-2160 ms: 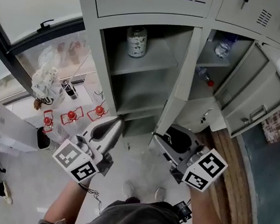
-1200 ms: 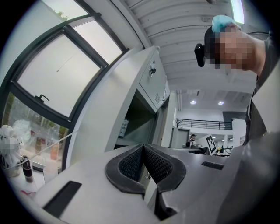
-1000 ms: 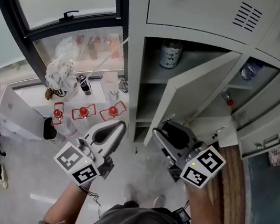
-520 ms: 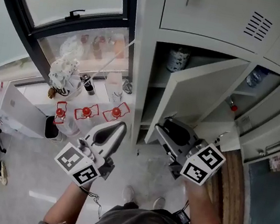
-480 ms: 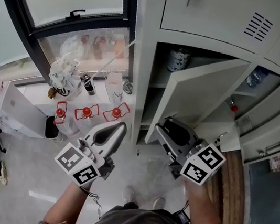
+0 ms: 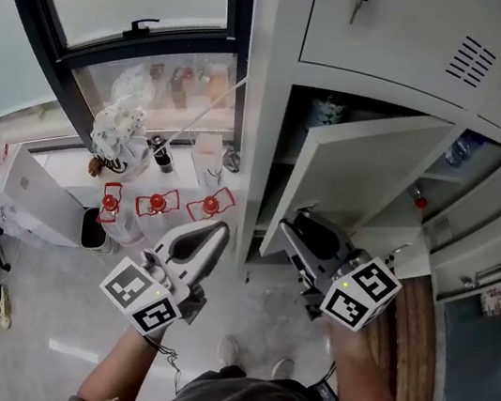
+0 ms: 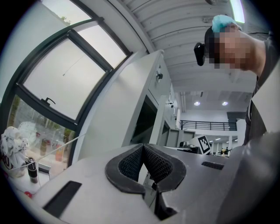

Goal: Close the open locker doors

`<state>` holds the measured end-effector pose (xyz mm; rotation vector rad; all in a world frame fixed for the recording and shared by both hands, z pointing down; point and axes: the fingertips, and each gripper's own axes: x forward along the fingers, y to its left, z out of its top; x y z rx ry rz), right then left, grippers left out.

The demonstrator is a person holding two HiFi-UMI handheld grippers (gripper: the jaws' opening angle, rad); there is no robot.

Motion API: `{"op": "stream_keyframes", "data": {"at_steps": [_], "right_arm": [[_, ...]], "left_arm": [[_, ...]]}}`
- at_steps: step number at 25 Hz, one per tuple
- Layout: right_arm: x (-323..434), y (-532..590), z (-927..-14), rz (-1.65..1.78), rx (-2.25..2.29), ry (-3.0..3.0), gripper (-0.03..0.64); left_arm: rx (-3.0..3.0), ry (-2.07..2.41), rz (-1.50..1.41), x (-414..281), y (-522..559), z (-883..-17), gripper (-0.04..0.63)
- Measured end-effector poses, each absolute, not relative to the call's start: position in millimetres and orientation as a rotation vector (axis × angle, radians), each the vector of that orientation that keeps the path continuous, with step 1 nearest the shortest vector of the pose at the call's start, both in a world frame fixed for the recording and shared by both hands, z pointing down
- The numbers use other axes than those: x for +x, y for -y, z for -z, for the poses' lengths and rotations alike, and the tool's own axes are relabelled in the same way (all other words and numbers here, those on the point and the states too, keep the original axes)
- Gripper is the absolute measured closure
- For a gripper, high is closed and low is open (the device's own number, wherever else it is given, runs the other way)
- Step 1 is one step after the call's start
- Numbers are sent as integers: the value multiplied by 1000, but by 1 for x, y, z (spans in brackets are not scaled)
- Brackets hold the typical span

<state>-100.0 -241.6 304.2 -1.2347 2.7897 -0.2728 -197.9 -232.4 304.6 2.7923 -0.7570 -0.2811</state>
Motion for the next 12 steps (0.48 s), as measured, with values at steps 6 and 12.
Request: {"op": "stream_keyframes", "data": {"at_steps": [6, 12], "right_arm": [[-102, 251, -304, 269, -1266, -2775, 522], [-104, 262, -304, 276, -1324, -2752, 523]], "left_arm": [[2789, 761, 282, -200, 236, -306, 588], [2785, 764, 282, -205, 239, -306, 588]]}}
